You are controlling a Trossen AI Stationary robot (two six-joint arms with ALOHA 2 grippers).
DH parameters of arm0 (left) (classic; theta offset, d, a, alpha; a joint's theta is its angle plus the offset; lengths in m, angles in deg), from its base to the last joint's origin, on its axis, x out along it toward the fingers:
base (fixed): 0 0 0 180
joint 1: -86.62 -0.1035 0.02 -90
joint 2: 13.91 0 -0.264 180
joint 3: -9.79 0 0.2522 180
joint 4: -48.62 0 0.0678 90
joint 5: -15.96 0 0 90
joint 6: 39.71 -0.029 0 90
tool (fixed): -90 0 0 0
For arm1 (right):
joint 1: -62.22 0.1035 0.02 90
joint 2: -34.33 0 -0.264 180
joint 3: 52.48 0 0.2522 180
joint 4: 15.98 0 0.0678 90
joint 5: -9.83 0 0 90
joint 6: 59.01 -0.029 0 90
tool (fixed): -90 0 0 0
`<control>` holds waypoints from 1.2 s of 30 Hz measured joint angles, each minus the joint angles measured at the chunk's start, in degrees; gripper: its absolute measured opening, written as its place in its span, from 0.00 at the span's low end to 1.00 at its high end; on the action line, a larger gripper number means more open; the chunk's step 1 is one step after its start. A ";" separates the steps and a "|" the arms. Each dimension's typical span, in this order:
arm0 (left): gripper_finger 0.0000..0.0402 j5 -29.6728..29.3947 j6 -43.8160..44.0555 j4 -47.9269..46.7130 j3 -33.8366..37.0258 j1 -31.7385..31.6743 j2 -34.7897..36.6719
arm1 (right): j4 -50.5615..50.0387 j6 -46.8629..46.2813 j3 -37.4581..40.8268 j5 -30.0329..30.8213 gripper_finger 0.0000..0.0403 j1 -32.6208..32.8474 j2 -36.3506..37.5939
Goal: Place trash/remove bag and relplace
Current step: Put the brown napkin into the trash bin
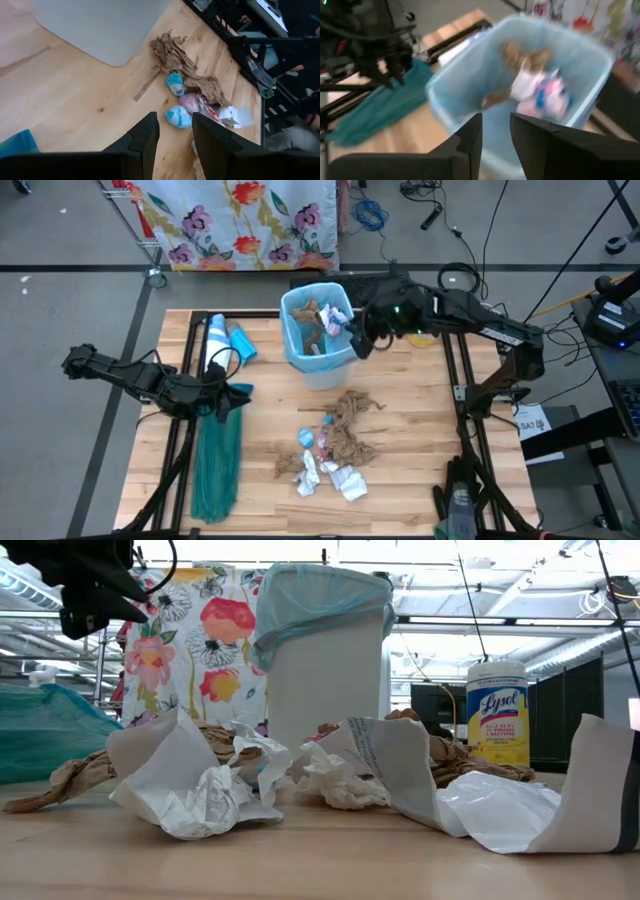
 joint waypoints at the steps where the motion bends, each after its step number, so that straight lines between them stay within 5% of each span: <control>1: 0.31 0.51 0.00 0.00 0.00 0.00 0.00 | -1.69 -2.07 0.00 0.23 0.22 1.34 0.05; 7: 0.31 3.77 -0.20 -0.04 -0.01 0.00 0.00 | -9.05 -16.45 4.25 5.90 0.22 12.24 -0.53; 13: 0.31 6.41 -0.59 -0.09 0.00 0.00 0.00 | 2.86 -28.00 16.06 7.21 0.22 22.29 -0.70; 21: 0.31 6.93 -0.81 -0.66 0.00 0.00 0.00 | 30.39 -21.56 29.78 6.84 0.22 28.48 -3.01; 36: 0.31 12.65 -1.90 -0.51 0.00 0.00 -0.02 | 44.92 -15.87 30.71 2.01 0.22 28.70 -19.03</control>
